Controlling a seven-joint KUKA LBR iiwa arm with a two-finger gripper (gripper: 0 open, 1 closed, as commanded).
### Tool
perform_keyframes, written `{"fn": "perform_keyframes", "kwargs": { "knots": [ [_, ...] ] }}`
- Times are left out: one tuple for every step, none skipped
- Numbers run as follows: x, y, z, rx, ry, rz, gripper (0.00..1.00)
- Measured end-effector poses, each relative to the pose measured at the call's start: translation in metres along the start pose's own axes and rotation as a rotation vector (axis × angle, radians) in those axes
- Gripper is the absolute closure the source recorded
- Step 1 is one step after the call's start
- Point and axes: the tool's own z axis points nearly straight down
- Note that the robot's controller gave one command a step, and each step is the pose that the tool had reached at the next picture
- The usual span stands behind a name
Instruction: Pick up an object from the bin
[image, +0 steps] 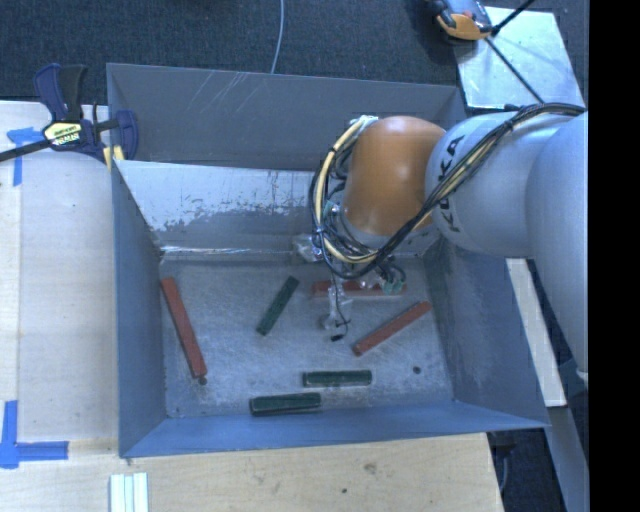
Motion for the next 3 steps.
{"fn": "perform_keyframes", "kwargs": {
  "knots": [
    [-0.0003,0.0,-0.0005,0.0,-0.001,0.0,1.0],
    [0.0001,-0.0001,0.0,0.0,0.0,0.001,0.0],
    [0.0001,-0.0001,0.0001,0.0,0.0,0.001,0.0]
  ]
}}
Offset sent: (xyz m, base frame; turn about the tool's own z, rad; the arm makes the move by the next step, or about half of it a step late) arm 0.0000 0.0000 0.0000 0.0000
